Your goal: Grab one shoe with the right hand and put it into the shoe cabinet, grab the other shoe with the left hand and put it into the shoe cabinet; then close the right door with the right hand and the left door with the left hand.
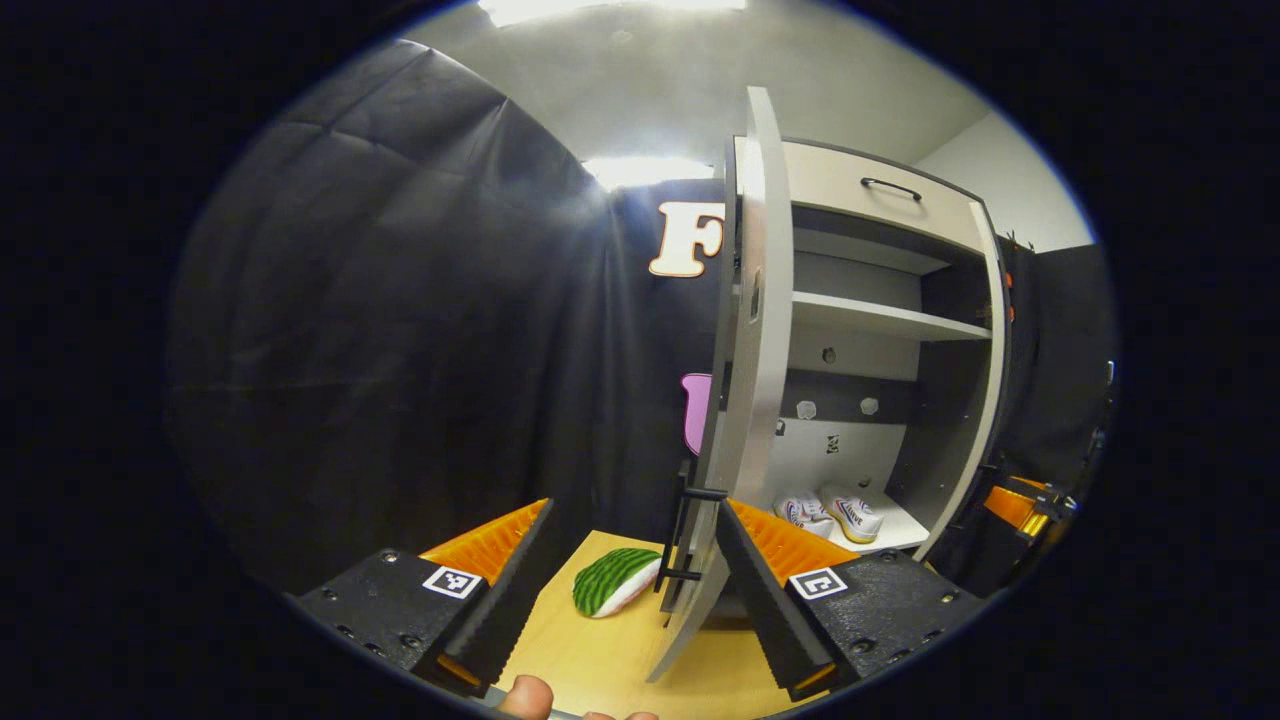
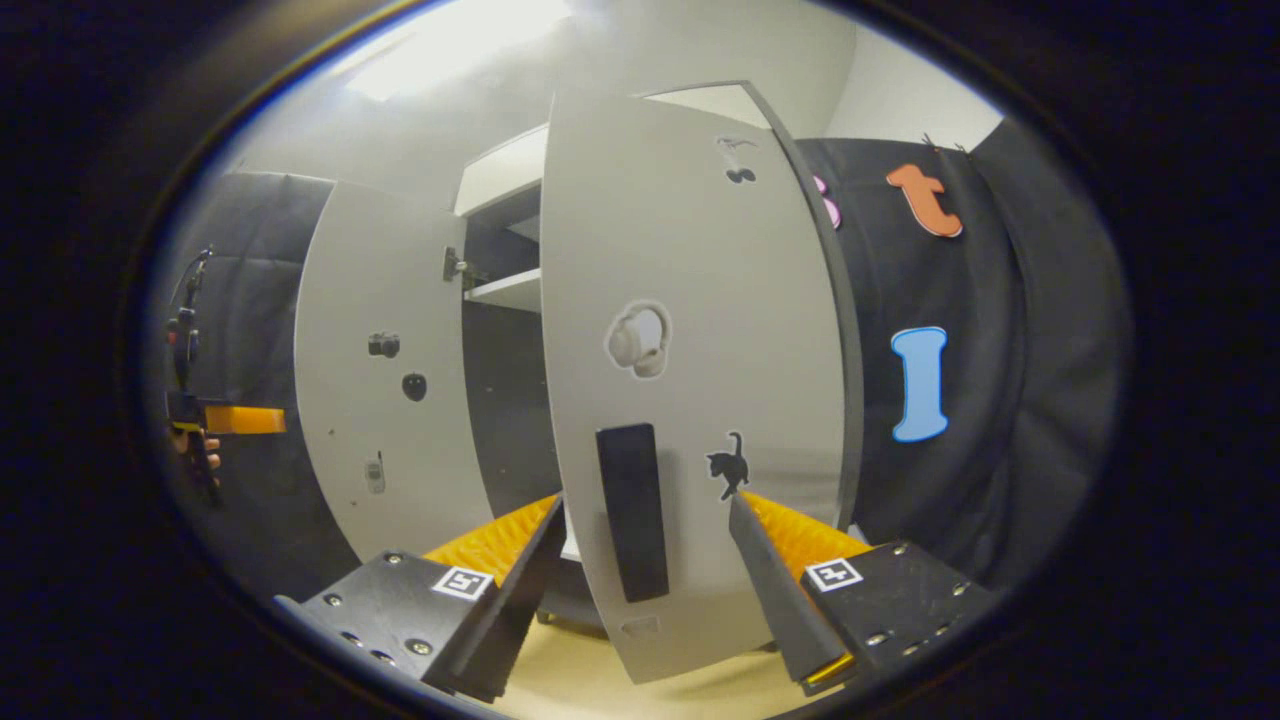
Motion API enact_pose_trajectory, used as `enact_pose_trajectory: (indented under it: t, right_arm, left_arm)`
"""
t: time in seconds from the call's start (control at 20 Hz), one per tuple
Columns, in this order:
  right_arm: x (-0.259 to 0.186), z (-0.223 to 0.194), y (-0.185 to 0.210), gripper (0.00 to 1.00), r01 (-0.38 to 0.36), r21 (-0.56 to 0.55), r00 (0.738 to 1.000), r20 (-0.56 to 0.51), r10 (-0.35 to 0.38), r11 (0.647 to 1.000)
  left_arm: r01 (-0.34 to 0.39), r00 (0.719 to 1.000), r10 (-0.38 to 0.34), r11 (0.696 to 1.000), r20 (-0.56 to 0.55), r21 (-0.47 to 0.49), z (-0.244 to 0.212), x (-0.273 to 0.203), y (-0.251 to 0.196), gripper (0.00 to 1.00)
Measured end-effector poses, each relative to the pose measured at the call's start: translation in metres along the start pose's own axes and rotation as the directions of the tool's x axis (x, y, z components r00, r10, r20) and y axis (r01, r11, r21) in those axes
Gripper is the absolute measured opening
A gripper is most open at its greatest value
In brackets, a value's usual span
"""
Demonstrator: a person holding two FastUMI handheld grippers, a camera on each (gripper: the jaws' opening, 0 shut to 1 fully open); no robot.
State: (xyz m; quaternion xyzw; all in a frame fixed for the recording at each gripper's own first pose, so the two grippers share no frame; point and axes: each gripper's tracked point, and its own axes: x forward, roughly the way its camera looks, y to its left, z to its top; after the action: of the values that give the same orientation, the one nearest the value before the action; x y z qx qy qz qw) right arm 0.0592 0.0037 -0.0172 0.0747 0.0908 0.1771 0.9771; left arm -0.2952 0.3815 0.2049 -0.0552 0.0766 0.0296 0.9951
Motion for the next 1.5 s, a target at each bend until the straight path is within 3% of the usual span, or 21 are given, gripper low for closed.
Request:
enact_pose_trajectory:
  t: [0.15, 0.2, 0.3, 0.35, 0.65, 0.7, 0.8, 1.05, 1.2, 1.3, 1.35, 1.4, 1.5]
  right_arm:
    - [-0.001, 0.002, 0.007, 0.98, 0.005, -0.009, 1.0, 0.005, -0.005, 1.0]
    - [-0.002, 0.004, 0.008, 0.98, 0.009, -0.011, 1.0, 0.007, -0.009, 1.0]
    - [-0.001, 0.005, 0.008, 0.98, 0.024, -0.014, 1.0, 0.01, -0.024, 1.0]
    - [-0.002, 0.005, 0.008, 0.98, 0.033, -0.014, 0.999, 0.013, -0.033, 0.999]
    - [-0.006, 0.004, 0.004, 0.98, 0.079, -0.01, 0.997, 0.018, -0.079, 0.997]
    - [-0.007, 0.004, 0.003, 0.98, 0.084, -0.01, 0.996, 0.017, -0.084, 0.996]
    - [-0.01, 0.004, 0.001, 0.98, 0.093, -0.011, 0.996, 0.019, -0.093, 0.996]
    - [-0.015, 0.007, -0.005, 0.98, 0.105, -0.011, 0.994, 0.026, -0.104, 0.994]
    - [-0.021, 0.005, -0.01, 0.98, 0.112, -0.016, 0.993, 0.024, -0.111, 0.994]
    - [-0.026, 0.005, -0.016, 0.98, 0.123, -0.022, 0.992, 0.022, -0.123, 0.992]
    - [-0.029, 0.003, -0.02, 0.98, 0.13, -0.024, 0.991, 0.021, -0.129, 0.991]
    - [-0.031, 0.003, -0.024, 0.98, 0.136, -0.025, 0.991, 0.019, -0.136, 0.99]
    - [-0.035, 0.004, -0.033, 0.98, 0.148, -0.021, 0.989, 0.018, -0.147, 0.989]
  left_arm:
    - [0.027, 0.999, -0.028, 1.0, -0.029, -0.014, -0.012, 0.012, 0.003, 0.92]
    - [0.039, 0.999, -0.04, 0.999, -0.033, -0.015, -0.015, 0.016, 0.003, 0.96]
    - [0.065, 0.997, -0.065, 0.998, -0.043, -0.007, -0.02, 0.022, 0.0, 0.92]
    - [0.078, 0.996, -0.078, 0.997, -0.048, 0.001, -0.021, 0.026, -0.001, 0.96]
    - [0.136, 0.989, -0.132, 0.99, -0.073, 0.042, -0.025, 0.031, -0.009, 0.96]
    - [0.146, 0.987, -0.143, 0.989, -0.074, 0.035, -0.025, 0.031, -0.011, 0.91]
    - [0.17, 0.982, -0.167, 0.985, -0.083, 0.029, -0.025, 0.029, -0.015, 0.95]
    - [0.249, 0.965, -0.246, 0.968, -0.089, 0.03, -0.029, 0.028, -0.049, 0.9]
    - [0.287, 0.955, -0.283, 0.958, -0.09, 0.029, -0.032, 0.029, -0.071, 1.0]
    - [0.311, 0.947, -0.308, 0.95, -0.091, 0.031, -0.033, 0.029, -0.083, 1.0]
    - [0.325, 0.943, -0.321, 0.945, -0.092, 0.037, -0.034, 0.03, -0.093, 0.95]
    - [0.342, 0.937, -0.338, 0.939, -0.093, 0.038, -0.034, 0.032, -0.103, 0.99]
    - [0.376, 0.924, -0.372, 0.926, -0.093, 0.034, -0.035, 0.035, -0.124, 0.9]
